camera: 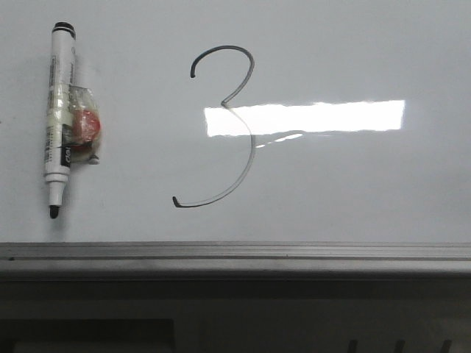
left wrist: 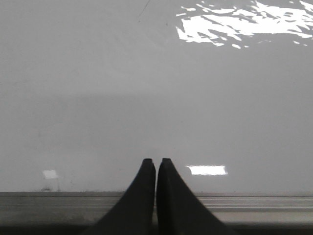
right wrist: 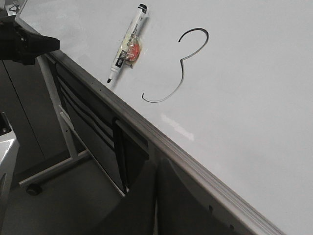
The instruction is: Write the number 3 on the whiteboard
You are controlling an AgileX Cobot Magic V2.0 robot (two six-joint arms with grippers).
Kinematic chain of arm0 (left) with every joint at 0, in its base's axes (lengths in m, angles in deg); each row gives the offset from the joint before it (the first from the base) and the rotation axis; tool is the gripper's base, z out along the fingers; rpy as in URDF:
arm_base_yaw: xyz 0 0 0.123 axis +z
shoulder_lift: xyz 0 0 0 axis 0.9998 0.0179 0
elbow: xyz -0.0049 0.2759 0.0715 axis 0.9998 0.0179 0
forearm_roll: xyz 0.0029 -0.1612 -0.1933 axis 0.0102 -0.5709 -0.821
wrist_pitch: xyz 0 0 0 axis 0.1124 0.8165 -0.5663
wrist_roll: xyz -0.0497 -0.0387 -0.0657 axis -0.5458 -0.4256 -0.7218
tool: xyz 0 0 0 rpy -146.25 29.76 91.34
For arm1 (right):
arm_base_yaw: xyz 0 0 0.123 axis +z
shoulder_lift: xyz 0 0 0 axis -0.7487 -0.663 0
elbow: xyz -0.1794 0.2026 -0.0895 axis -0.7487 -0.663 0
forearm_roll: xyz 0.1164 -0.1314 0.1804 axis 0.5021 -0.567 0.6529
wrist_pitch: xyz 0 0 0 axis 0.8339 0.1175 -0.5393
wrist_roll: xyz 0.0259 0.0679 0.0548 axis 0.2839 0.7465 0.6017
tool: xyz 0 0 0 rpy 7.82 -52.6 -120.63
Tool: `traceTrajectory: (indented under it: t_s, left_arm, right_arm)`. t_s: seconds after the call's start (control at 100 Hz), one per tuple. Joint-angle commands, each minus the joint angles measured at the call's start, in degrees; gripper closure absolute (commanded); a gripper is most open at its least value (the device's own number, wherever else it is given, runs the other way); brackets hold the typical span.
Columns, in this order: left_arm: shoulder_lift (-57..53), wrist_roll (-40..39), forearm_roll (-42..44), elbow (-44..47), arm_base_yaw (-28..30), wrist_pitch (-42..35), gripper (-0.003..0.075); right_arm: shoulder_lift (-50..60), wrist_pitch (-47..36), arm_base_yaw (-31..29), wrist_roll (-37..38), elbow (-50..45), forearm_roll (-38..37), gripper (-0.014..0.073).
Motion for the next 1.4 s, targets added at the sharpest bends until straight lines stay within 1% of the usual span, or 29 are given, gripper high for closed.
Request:
traceTrajectory:
  t_s: [0.0, 0.16, 0.26, 0.36, 0.46, 0.53, 0.59, 0.6, 0.66, 0.67, 0.68, 0.69, 0.73, 0.74, 0.8, 0.81, 0.87, 0.92, 1.06, 1.26, 1.27, 1.31, 1.39]
  left_arm:
    - [-1.5, -0.7, -0.1, 2.0, -0.2, -3.2, 0.0741]
    - [-1.5, -0.7, -0.1, 2.0, -0.2, -3.2, 0.0741]
    - [-1.5, -0.7, -0.1, 2.0, -0.2, -3.2, 0.0741]
    - [-1.5, -0.7, -0.1, 2.0, -0.2, -3.2, 0.0741]
    - [-1.5, -0.7, -0.1, 2.0, -0.2, -3.2, 0.0741]
    - [-1.5, -0.7, -0.1, 2.0, -0.2, -3.2, 0.0741]
    - [-1.5, -0.7, -0.1, 2.0, -0.2, -3.2, 0.0741]
    - [-1.5, -0.7, -0.1, 2.0, -0.2, -3.2, 0.0741]
    - [-1.5, -0.7, -0.1, 2.0, -0.2, -3.2, 0.0741]
    - [-1.5, -0.7, -0.1, 2.0, -0.2, -3.2, 0.0741]
    - [-1.5, -0.7, -0.1, 2.0, -0.2, -3.2, 0.0741]
    - [-1.5, -0.7, -0.1, 2.0, -0.2, -3.2, 0.0741]
    - [-1.5, -0.7, -0.1, 2.0, -0.2, -3.2, 0.0741]
    - [-1.5, -0.7, -0.1, 2.0, -0.2, -3.2, 0.0741]
    - [-1.5, -0.7, -0.1, 2.0, -0.2, -3.2, 0.0741]
    - [-1.5, -0.7, -0.1, 2.0, -0.2, -3.2, 0.0741]
    - [-1.5, -0.7, -0.1, 2.0, -0.2, -3.2, 0.0741]
    - [-1.5, -0.7, -0.1, 2.0, -0.2, -3.2, 0.0741]
    - [-1.5, -0.7, -0.1, 2.0, -0.2, -3.2, 0.0741]
    - [-1.5, -0.7, -0.1, 2.0, -0.2, -3.2, 0.0741]
    - [-1.5, -0.7, -0.1, 2.0, -0.2, -3.2, 0.0741]
    - [-1.5, -0.7, -0.1, 2.0, -0.2, -3.2, 0.0741]
    - [-1.5, -0.7, -0.3, 2.0, -0.2, -3.2, 0.0741]
  right_arm:
    - [-0.7, -3.9, -0.4, -0.2, 1.5, -0.1, 0.0648]
    - [-0.7, -8.0, -0.4, -0.2, 1.5, 0.3, 0.0648]
    - [-0.7, -13.0, -0.5, -0.2, 1.5, -0.1, 0.0648]
    - [-0.7, -18.4, -3.0, -0.2, 0.6, -1.5, 0.0648]
    - [-0.7, -25.5, -8.0, -0.2, -1.4, -2.0, 0.0648]
    - [-0.7, -30.5, -13.0, -0.2, -2.9, -2.0, 0.0648]
    - [-0.7, -33.9, -18.7, -0.2, -4.3, -2.0, 0.0648]
    - [-0.7, -33.9, -18.7, -0.2, -4.4, -2.0, 0.0648]
    - [-0.7, -35.5, -24.8, -0.2, -5.7, -2.0, 0.0648]
    - [-0.7, -35.5, -24.8, -0.2, -5.9, -2.0, 0.0648]
    - [-0.7, -35.5, -26.7, -0.2, -6.1, -2.0, 0.0648]
    - [-0.7, -35.6, -26.7, -0.2, -6.1, -2.0, 0.0648]
    - [-0.7, -35.6, -31.4, -0.2, -7.1, -2.0, 0.0648]
    - [-0.7, -35.6, -31.4, -0.2, -7.2, -2.0, 0.0648]
    - [-0.7, -35.6, -37.4, -0.2, -8.4, -2.0, 0.0648]
    - [-0.7, -35.6, -37.4, -0.2, -8.5, -2.0, 0.0648]
    - [-0.7, -35.7, -42.3, -0.2, -9.6, -2.0, 0.0648]
    - [-0.7, -35.8, -44.8, -0.2, -10.6, -1.9, 0.0648]
    - [-0.7, -37.6, -47.8, -0.2, -14.7, -1.9, 0.0648]
    - [1.1, -37.6, -47.9, -0.2, -22.9, -1.9, 0.0648]
    - [1.1, -37.2, -47.9, -0.2, -22.9, -1.9, 0.0648]
    - [0.9, -30.6, -47.9, -0.2, -22.4, -1.9, 0.0648]
    - [0.9, -26.8, -47.9, -0.2, -22.7, -1.9, 0.0648]
